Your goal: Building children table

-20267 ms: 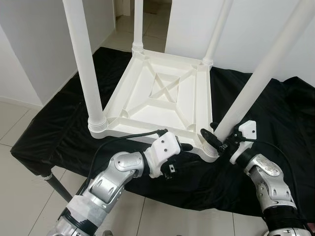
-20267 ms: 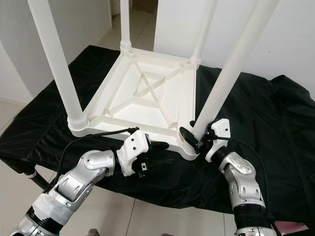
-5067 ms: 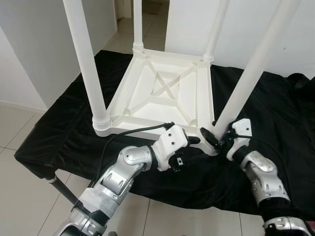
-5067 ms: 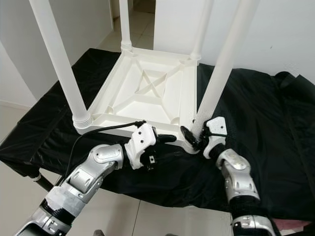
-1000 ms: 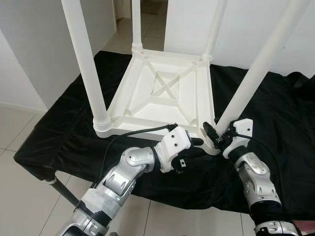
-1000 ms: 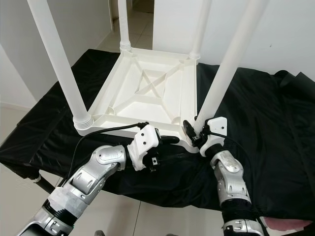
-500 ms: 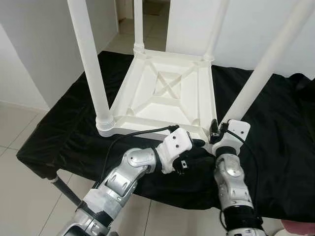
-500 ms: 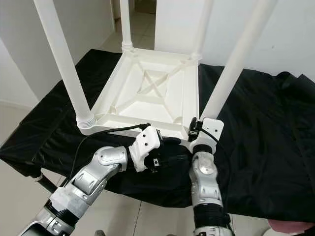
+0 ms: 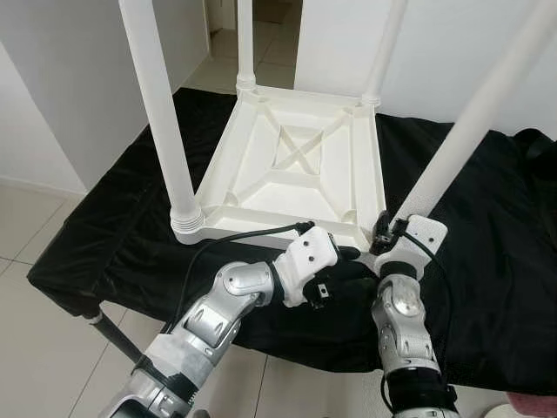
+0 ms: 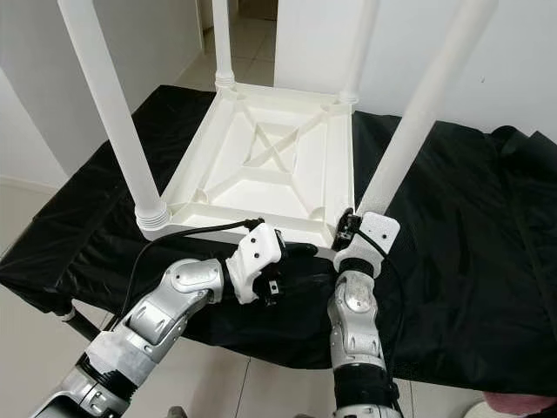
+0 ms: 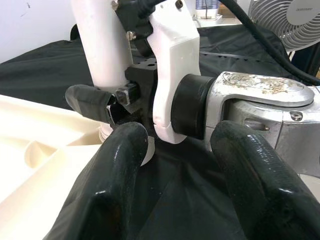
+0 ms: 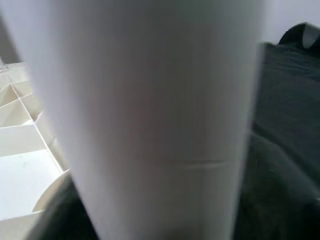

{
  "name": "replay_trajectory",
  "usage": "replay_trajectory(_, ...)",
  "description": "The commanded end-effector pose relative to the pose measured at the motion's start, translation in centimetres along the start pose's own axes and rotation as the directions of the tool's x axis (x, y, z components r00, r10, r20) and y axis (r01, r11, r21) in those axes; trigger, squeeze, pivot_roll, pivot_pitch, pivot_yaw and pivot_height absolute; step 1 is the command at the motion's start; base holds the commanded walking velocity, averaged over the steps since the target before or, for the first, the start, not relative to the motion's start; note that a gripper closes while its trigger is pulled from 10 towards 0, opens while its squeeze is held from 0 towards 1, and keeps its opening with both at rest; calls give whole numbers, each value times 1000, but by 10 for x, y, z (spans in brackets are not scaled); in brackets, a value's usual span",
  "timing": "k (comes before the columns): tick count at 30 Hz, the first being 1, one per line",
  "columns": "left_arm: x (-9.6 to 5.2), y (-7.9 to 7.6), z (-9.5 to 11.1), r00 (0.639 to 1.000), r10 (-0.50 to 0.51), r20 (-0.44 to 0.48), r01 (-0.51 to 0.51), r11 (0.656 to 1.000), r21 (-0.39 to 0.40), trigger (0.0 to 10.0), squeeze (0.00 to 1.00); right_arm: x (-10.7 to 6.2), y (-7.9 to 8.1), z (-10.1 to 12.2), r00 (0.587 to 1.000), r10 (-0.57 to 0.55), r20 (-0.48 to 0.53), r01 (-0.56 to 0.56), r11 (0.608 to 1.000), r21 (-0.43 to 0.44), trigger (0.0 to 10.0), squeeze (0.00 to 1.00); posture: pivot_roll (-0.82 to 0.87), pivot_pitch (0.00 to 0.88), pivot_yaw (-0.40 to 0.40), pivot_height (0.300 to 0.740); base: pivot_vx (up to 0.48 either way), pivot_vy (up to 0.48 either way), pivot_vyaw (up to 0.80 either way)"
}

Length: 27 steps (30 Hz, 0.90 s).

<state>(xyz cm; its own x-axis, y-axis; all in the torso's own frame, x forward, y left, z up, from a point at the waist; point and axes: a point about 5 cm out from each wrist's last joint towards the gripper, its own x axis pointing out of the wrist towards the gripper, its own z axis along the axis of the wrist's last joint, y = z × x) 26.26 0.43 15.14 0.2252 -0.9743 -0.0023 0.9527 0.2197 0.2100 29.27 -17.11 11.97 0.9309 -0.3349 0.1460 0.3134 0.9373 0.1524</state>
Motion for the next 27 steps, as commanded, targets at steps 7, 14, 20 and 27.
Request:
replay_trajectory(7,-2,0,-5,999,-35,-28,36,999,25,10000,0,-30,-13,5,988,116,104,-103,987,-126,10000,0,-84,0,-27,740,0,0,0)
replay_trajectory(14,-13,18,-2,999,11,-45,-9,999,52,10000,0,-60,-26,3,976,190,102,-165,961,-220,10000,0,-90,0,-24,740,0,0,0)
replay_trajectory(20,-25,35,1,997,55,-58,-51,996,69,10000,0,-78,-26,-1,961,267,73,-242,939,-245,10000,0,-101,0,-10,740,0,0,0)
replay_trajectory(27,-37,56,3,990,107,-91,-96,988,120,10000,0,-86,-4,-12,875,483,-40,-483,865,-134,10000,0,-102,0,-4,740,0,0,0)
